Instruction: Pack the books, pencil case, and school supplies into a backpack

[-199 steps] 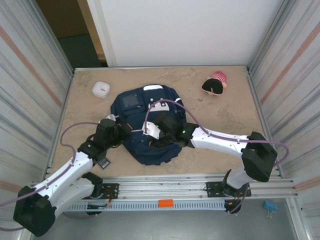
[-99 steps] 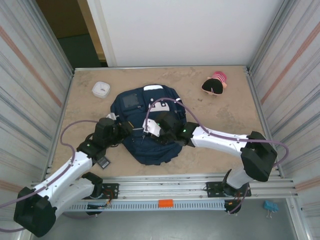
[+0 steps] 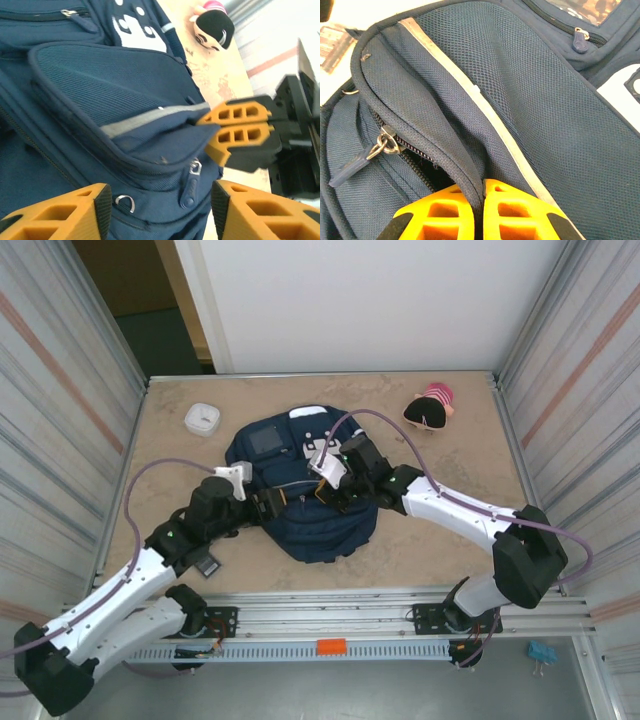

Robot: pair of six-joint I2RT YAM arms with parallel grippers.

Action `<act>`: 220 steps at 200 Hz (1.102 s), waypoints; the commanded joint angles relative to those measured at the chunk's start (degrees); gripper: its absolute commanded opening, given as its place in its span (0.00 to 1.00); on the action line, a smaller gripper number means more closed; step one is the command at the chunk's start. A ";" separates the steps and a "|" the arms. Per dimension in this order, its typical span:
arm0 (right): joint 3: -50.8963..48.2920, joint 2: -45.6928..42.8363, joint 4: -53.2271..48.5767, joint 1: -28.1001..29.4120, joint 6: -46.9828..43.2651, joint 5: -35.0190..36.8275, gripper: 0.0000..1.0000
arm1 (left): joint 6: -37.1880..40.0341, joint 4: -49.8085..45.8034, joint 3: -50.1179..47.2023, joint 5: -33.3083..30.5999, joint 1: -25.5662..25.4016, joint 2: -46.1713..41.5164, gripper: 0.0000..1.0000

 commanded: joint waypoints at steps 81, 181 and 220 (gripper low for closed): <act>3.51 -1.43 1.81 -0.70 4.63 -8.38 0.00 | 5.43 -9.43 9.41 -21.23 -15.87 10.67 0.51; 3.67 -1.77 2.18 -0.76 5.63 -11.54 0.00 | 7.24 -5.65 12.23 -21.25 -16.29 20.09 0.49; 3.64 -3.33 0.80 -1.63 5.19 -12.25 0.00 | 4.37 -9.60 10.71 -26.58 -15.47 19.22 0.21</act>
